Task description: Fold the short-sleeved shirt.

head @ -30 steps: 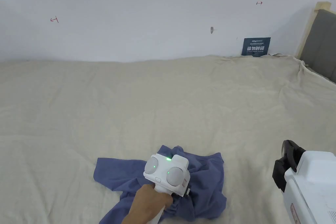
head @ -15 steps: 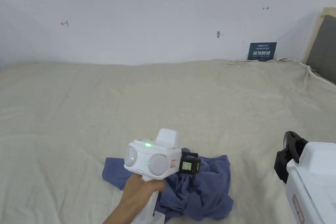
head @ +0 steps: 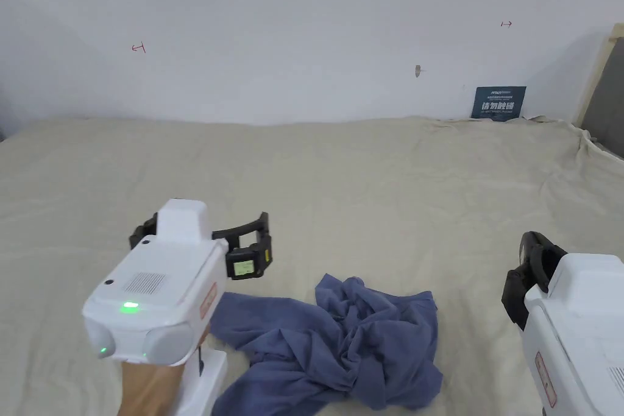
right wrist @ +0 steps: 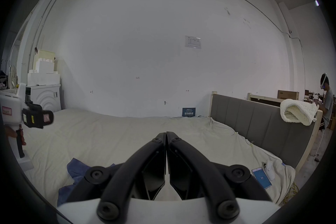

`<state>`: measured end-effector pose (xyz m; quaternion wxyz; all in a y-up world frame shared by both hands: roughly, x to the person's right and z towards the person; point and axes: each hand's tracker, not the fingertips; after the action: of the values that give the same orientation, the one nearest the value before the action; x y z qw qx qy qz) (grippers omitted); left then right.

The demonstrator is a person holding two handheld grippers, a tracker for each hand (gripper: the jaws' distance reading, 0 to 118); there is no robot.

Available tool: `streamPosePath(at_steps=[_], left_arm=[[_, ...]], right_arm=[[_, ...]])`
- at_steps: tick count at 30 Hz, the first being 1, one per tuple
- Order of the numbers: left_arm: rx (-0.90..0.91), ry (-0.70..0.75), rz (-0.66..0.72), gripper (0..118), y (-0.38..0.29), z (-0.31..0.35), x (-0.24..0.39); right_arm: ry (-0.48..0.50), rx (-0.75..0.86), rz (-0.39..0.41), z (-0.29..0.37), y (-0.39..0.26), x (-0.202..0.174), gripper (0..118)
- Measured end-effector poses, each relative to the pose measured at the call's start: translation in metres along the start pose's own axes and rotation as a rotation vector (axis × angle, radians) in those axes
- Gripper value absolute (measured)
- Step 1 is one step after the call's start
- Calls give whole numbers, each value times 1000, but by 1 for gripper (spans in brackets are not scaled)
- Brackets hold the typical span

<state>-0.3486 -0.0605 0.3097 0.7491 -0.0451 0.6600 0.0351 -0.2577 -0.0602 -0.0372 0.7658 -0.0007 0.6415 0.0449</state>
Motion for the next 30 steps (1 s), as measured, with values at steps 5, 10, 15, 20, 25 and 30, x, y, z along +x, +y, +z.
streamPosePath(at_steps=[5, 10, 15, 20, 25, 30], left_arm=[[53, 86, -31, 70, -10, 22, -15], [47, 132, -17, 2, -21, 32, -26], [24, 142, -9, 0, -32, 33, -31], [-2, 143, -30, 0, -39, 32, -28], [-21, 129, -33, 0, -39, 30, -28], [-64, 123, -12, 0, -35, 16, -31]], right_arm=[[8, 7, -2, 1, 0, -5, 0], [15, 9, -2, 2, -1, -8, 0], [17, 9, -2, 2, -2, -10, 0], [15, 6, -3, 2, -3, -10, 0], [13, 4, -3, 1, -3, -10, 0], [13, 0, 0, -4, -4, -11, 0]])
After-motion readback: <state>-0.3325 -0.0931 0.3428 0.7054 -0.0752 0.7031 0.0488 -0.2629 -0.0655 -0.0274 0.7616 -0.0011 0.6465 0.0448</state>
